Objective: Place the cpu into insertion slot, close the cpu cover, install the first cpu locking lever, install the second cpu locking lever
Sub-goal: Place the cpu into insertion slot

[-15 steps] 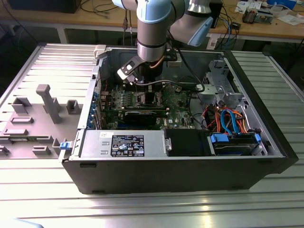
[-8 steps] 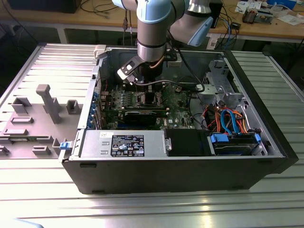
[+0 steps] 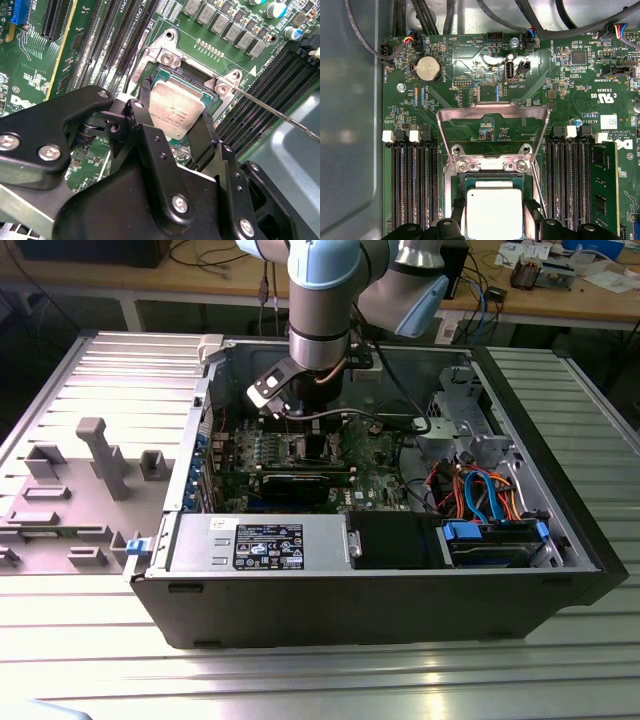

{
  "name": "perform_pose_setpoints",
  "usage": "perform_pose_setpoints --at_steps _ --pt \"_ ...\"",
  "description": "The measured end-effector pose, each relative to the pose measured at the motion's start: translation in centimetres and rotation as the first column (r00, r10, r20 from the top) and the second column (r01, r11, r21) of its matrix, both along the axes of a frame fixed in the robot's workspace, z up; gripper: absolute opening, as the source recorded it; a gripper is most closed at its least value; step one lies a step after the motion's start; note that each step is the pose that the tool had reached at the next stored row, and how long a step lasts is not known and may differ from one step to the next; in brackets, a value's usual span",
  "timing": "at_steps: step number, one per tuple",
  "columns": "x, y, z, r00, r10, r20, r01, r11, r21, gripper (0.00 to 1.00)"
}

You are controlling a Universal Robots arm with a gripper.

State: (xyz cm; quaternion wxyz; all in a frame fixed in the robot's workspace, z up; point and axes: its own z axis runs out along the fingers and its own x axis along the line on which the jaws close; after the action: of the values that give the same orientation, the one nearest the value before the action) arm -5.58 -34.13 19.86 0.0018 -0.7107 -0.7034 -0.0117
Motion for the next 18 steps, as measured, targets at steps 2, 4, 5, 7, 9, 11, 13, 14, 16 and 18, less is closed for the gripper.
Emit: perform_pose_setpoints --at_steps 2,4,5,7,9,11,13,14,16,18 --pt "0.00 0.00 0.00 1.0000 0.000 0.0000 0.000 1.0000 0.0000 0.54" --pt "0.01 0.00 0.00 1.0000 0.000 0.0000 0.000 1.0000 -0.0001 0.54" --pt "0.01 0.00 0.00 1.0000 0.000 0.0000 0.000 1.0000 -0.0001 0.54" --pt "0.08 0.00 0.00 1.0000 0.000 0.0000 0.000 1.0000 -0.0001 0.54" --pt "0.13 0.00 0.00 1.0000 -0.001 0.0000 0.001 1.0000 0.0000 0.54" --pt "0.02 0.01 -0.01 1.0000 0.000 0.0001 0.000 1.0000 0.0001 0.54" --pt "-0.15 0.00 0.00 1.0000 0.001 0.0000 -0.001 1.0000 0.0000 0.54" --pt "-0.10 -0.01 0.00 1.0000 0.000 -0.0001 0.000 1.0000 -0.0002 0.54" --pt "0.00 0.00 0.00 1.0000 0.000 0.0001 0.000 1.0000 -0.0001 0.54" --pt "0.00 0.02 -0.03 1.0000 0.000 -0.0002 0.000 1.0000 -0.0003 0.54"
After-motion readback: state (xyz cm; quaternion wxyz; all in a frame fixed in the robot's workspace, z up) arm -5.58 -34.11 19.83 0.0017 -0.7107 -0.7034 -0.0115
